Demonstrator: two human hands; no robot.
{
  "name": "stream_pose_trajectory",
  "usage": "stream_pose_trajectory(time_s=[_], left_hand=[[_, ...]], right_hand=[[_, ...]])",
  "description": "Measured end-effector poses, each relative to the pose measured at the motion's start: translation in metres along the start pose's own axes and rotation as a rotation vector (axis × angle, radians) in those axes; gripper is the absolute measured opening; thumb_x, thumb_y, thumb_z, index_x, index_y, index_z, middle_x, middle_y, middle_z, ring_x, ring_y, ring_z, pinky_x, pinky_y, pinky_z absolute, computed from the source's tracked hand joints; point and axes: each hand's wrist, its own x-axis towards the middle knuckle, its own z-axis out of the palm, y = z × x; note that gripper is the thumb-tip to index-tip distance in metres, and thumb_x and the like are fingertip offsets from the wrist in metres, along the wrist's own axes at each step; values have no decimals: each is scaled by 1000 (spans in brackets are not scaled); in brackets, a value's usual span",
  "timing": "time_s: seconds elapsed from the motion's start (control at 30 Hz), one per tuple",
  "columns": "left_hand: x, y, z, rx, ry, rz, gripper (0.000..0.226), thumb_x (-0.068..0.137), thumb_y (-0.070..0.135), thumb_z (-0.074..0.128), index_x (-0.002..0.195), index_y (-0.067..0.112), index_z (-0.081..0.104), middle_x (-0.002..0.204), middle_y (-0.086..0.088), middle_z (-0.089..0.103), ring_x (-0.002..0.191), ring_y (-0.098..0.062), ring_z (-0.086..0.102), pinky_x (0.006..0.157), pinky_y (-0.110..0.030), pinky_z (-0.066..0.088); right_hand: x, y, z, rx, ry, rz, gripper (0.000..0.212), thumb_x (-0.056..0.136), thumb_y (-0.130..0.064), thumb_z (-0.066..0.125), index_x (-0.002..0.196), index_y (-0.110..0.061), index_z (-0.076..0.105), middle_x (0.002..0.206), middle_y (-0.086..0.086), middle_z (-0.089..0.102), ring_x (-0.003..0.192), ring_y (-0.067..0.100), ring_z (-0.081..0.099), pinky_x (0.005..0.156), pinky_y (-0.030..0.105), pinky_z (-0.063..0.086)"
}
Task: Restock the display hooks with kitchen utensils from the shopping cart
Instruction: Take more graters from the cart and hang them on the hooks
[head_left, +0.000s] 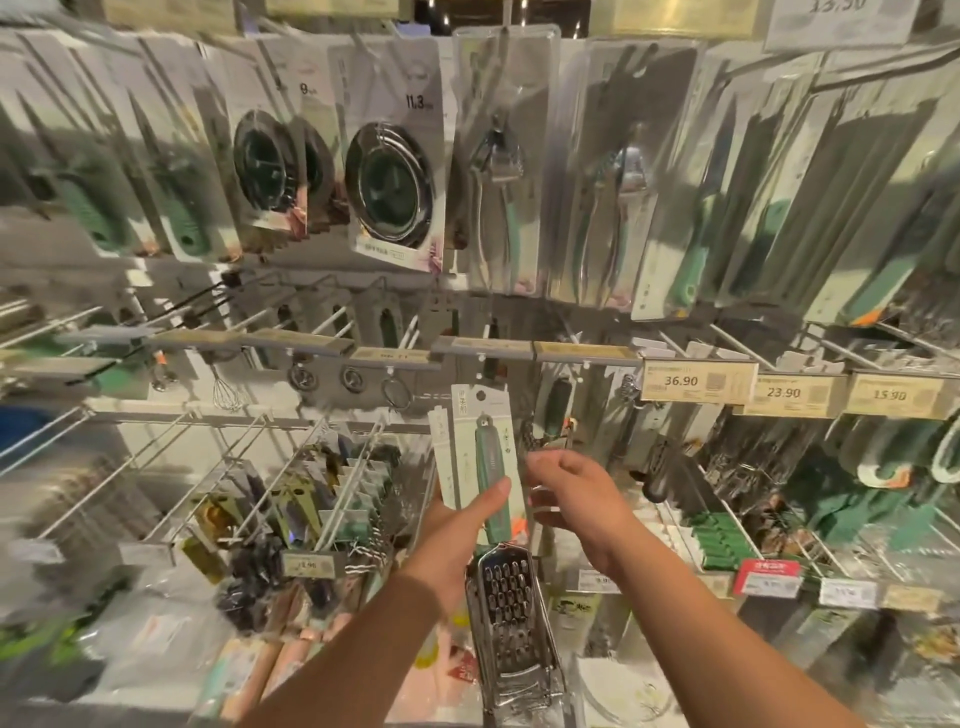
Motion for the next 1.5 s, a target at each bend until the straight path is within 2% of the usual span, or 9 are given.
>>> stream_pose_trajectory(time_s=[0.1,0.23,0.4,0.63,0.77,0.93,1.2,1.37,1.5], left_hand=[[0,2,6,-65,-51,-47,121,62,79,83,160,27,35,166,3,35,154,-20,28,125,-46,21],[3,0,9,-60,-52,-49,139,48,91,78,163,32,25,170,2,27,156,-18,21,125,-44,17],[-7,4,16,-79,-74,-112,82,84,81,51,152,34,48,162,5,41,149,-13,33,123,-37,20],[22,-22,-2,-23,-64,-137,95,60,99,63,143,54,52,160,7,46,149,-24,41,122,-59,29],[30,-29,-7,-64,-20,-115,107,57,91,75,149,45,46,154,5,54,138,-23,55,116,-55,40],[19,-15,-2,-19,-17,-68,119,55,96,69,155,39,40,157,8,48,144,-20,45,122,-51,31],[0,0,11,7,6,-78,115,79,81,62,166,33,4,174,6,5,159,-22,11,126,-51,16],[-2,1,10,4,5,-40,111,80,79,64,165,34,10,172,7,14,157,-20,19,127,-49,18],[7,-4,6,-21,-13,20,107,63,90,72,155,46,37,160,9,44,145,-19,45,122,-53,32]], right_hand=[[-8,6,6,-3,-86,-14,16,100,-32,66,95,-18,69,79,-2,64,70,13,58,68,30,53],[-12,14,8,37,-124,-52,12,99,-30,67,96,-18,67,66,-11,59,62,7,53,64,22,44],[-17,25,10,39,-78,-80,28,96,-26,73,117,-11,62,77,-5,65,64,7,61,67,34,53],[-23,39,1,120,43,-65,17,102,-20,63,117,-16,57,112,21,70,89,21,69,81,42,62],[-28,42,-7,141,88,-84,18,102,-14,63,116,-24,58,109,8,75,92,24,74,77,38,59],[-33,42,-17,155,97,-139,26,102,-7,59,123,-22,58,112,6,76,93,30,76,79,47,61],[-34,46,-26,204,192,-272,42,82,-23,68,123,-17,61,111,7,76,99,31,73,79,43,59],[-31,42,-24,166,276,-318,25,96,-14,67,118,-23,62,107,3,75,93,26,73,77,43,59],[-16,28,-22,21,348,-273,26,99,-24,66,123,-27,59,114,-3,72,97,20,72,79,41,60]])
